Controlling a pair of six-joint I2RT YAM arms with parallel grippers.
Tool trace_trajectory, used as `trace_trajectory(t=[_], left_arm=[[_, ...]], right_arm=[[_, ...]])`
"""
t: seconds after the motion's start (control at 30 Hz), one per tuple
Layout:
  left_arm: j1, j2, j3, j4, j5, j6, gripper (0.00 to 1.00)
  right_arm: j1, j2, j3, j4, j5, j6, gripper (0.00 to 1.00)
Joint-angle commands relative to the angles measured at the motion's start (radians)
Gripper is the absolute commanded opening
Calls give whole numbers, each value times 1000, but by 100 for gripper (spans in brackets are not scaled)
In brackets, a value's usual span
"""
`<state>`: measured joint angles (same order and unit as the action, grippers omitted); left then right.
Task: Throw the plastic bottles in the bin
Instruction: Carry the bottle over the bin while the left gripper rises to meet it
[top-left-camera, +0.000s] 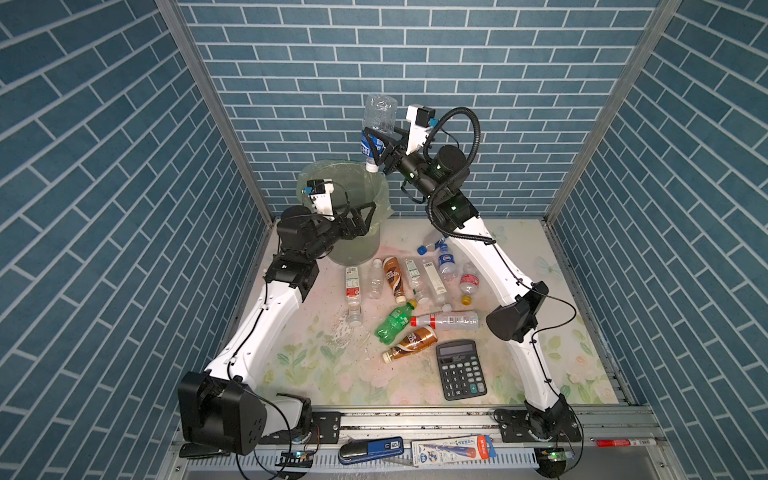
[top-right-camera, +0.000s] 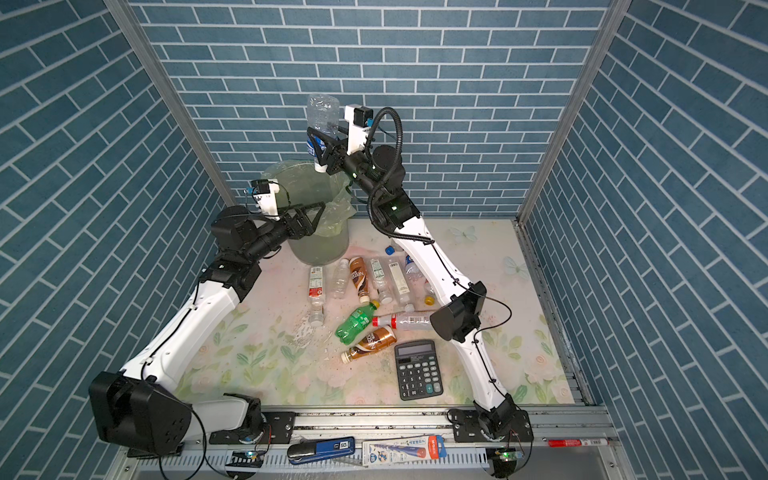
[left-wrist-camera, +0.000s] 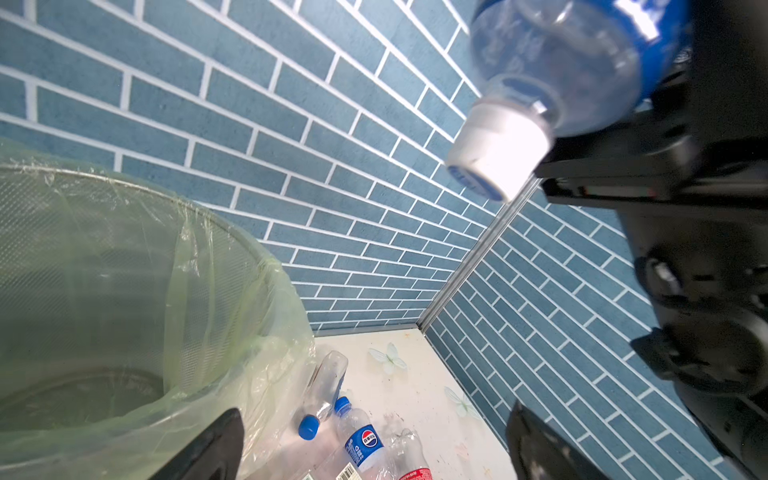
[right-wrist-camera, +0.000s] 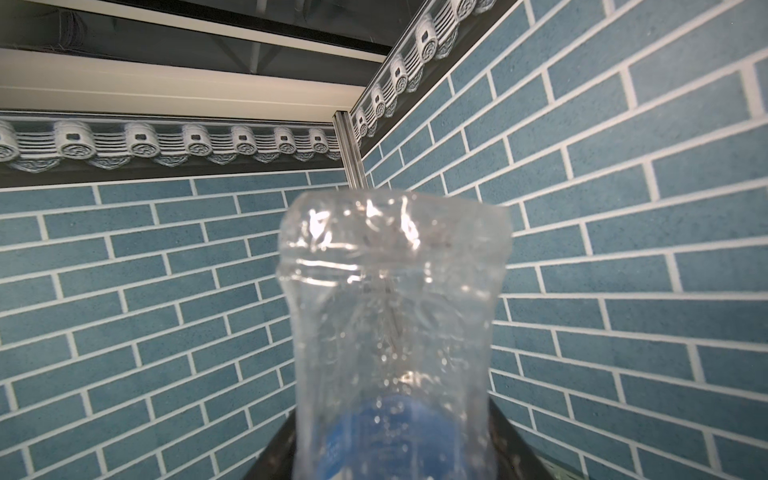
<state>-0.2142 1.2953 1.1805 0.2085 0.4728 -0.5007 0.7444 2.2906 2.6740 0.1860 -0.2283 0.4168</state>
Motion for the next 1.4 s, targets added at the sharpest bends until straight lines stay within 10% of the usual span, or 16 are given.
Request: trace_trajectory(t=[0.0,0.43,1.37], left_arm=[[-5,-5,32,25,18,46,99],[-44,76,111,86,60,161,95],[-44,192,207,93,-84,253,44]], right_arm=[[0,6,3,30,-25,52,34],[6,-30,-64,56,-72,187,33],[27,-79,-201,118,-123,313,30]])
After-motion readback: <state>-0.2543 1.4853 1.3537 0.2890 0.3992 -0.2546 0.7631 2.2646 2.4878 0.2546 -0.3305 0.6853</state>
